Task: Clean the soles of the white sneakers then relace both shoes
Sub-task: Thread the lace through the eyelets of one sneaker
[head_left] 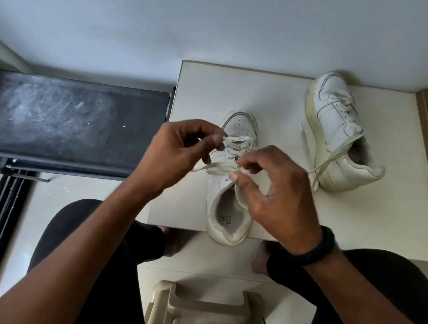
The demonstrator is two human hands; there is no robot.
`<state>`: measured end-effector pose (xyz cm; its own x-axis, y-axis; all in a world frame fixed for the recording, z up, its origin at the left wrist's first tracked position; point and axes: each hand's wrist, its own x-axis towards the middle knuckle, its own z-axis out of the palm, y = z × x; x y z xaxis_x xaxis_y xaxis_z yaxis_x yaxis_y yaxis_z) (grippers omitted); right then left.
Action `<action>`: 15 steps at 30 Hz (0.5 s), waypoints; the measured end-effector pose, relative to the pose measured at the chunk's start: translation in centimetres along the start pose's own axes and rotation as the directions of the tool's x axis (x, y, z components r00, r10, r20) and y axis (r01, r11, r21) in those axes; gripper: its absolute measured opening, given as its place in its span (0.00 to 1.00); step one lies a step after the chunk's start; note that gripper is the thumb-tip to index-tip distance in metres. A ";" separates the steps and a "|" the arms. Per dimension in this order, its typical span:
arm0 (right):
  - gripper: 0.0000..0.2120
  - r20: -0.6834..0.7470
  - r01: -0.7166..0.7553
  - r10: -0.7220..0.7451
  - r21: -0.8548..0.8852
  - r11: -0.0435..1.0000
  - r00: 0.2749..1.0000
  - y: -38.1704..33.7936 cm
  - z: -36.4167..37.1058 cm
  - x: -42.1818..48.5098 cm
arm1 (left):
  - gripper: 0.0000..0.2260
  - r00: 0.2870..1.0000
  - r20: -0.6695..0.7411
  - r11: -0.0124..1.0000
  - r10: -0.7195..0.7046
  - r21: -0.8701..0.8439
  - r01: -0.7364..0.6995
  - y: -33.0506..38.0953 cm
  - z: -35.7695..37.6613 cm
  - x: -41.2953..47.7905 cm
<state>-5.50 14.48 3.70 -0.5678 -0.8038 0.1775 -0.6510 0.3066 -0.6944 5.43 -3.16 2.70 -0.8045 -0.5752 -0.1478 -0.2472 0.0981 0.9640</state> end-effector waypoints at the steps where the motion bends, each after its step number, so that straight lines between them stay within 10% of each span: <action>1: 0.09 0.012 -0.001 0.002 -0.081 0.997 1.000 0.0 0.7 -0.1 | 0.04 0.999 0.047 0.998 -0.011 0.059 0.008 0.0 0.2 0.0; 15: 0.08 0.058 -0.123 0.124 -0.030 0.992 0.991 0.9 1.3 0.3 | 0.10 0.952 0.267 0.928 -0.147 0.369 0.040 0.2 -1.2 -0.1</action>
<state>-5.59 13.87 2.27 -0.6143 -0.7875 0.0494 -0.5913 0.4179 -0.6897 6.14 -4.07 3.21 -0.8740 -0.3455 -0.3416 -0.4611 0.3682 0.8074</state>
